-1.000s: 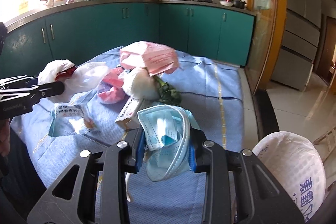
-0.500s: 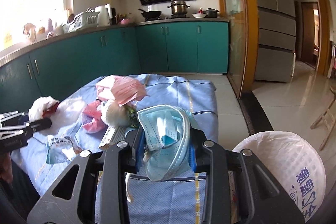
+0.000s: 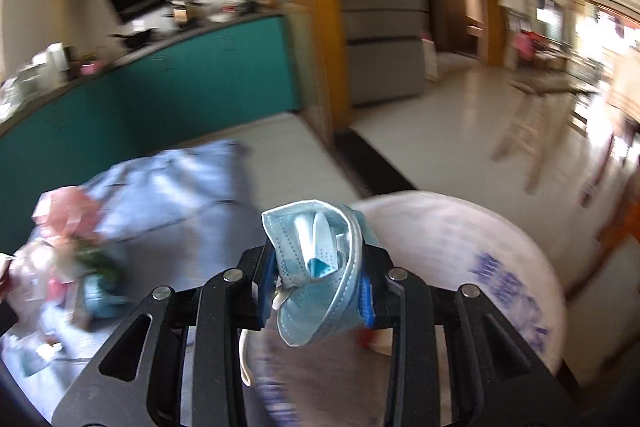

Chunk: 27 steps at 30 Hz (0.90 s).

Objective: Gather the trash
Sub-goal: 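Move both tools over the bin and open them to drop the mask and bag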

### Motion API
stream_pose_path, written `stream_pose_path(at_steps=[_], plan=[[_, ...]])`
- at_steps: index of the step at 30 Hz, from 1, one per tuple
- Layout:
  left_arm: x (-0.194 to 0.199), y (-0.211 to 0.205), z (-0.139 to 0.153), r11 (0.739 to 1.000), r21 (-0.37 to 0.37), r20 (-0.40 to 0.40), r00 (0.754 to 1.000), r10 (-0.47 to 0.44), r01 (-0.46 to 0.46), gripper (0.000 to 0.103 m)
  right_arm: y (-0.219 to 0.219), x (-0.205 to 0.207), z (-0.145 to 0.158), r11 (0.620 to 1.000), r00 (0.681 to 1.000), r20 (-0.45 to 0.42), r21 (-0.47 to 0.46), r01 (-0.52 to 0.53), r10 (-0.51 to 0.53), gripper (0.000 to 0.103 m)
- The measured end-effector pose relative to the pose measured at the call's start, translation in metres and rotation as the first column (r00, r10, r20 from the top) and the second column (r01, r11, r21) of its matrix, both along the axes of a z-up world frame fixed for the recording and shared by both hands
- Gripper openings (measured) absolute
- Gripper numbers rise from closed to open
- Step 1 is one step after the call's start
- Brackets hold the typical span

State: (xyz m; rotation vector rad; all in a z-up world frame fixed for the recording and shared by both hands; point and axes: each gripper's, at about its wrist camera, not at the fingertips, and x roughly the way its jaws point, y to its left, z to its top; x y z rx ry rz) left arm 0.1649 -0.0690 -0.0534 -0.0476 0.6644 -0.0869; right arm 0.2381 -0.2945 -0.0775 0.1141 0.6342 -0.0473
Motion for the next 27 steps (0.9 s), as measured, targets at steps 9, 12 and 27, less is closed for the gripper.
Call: stream_pose_path(at_steps=[9,12,27], plan=[[0.052,-0.111,-0.032,0.963,-0.018,-0.087,0.959,-0.268,0.268,0.043,-0.078,-0.014,-0.003,0.945,0.968,0.012,0.221,0.243,-0.251,0.076],[0.066,-0.144,-0.052,0.938,-0.034,-0.138,0.928,-0.346,0.344,0.047,-0.104,-0.032,0.004,0.884,0.918,0.083,0.315,0.345,-0.387,0.084],[0.017,-0.045,-0.034,0.989,0.148,-0.006,1.0,0.006,-0.005,0.089,-0.02,0.003,0.001,0.985,0.998,0.069,0.17,-0.025,0.013,0.089]])
